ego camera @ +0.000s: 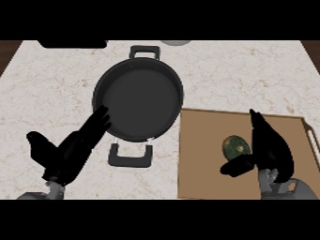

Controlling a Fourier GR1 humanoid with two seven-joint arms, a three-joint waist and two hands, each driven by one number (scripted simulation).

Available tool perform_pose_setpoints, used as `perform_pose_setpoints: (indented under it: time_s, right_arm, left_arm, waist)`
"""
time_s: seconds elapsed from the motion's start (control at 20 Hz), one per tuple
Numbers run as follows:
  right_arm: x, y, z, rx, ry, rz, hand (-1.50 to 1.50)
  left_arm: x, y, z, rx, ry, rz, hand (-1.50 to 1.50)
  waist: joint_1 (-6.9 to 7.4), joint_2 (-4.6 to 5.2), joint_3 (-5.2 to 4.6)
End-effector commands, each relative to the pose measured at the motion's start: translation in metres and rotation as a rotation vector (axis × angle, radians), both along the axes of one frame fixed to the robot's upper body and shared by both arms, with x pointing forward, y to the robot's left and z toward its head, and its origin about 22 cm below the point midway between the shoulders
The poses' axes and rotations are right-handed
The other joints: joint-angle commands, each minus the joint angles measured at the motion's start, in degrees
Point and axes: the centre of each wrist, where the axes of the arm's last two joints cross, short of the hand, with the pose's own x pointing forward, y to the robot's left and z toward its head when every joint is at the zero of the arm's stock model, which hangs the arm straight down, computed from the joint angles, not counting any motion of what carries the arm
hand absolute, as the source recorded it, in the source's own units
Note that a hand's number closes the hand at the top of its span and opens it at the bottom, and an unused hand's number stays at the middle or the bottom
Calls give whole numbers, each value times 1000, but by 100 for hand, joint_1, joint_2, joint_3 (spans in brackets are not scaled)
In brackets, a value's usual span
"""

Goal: Pick the squash from the tray and place it in the pot

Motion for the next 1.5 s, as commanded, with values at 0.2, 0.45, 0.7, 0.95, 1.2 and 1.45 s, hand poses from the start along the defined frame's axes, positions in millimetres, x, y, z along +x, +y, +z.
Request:
perform_pose_setpoints:
  time_s: [0.2, 0.45, 0.7, 0.95, 1.2, 1.45]
  right_arm:
    - [6, -8, -11, -26, 112, -108, -150]
    - [-10, 0, -25, -28, 124, -119, -150]
    - [14, -6, -40, -21, 124, -119, -150]
    - [15, -18, -57, -28, 151, -127, -150]
    - [29, -4, -71, 18, 117, -101, 150]
    - [18, -11, -75, 46, 64, 0, 150]
  left_arm:
    - [-6, 0, 9, 15, 1, 6, 0]
    - [15, 2, 8, 9, -4, 10, 0]
    - [0, -15, 9, 1, -19, 2, 0]
    - [5, 7, -3, -4, -3, 16, 0]
    - [20, 16, -5, 1, -4, -14, 0]
    - [0, -6, -3, 6, 2, 1, 0]
  waist:
    - [-4, -2, 3]
    - [-44, 1, 2]
    - [-7, 2, 4]
    - [-4, 6, 3]
    - [-6, 10, 3]
    - [-8, 3, 4]
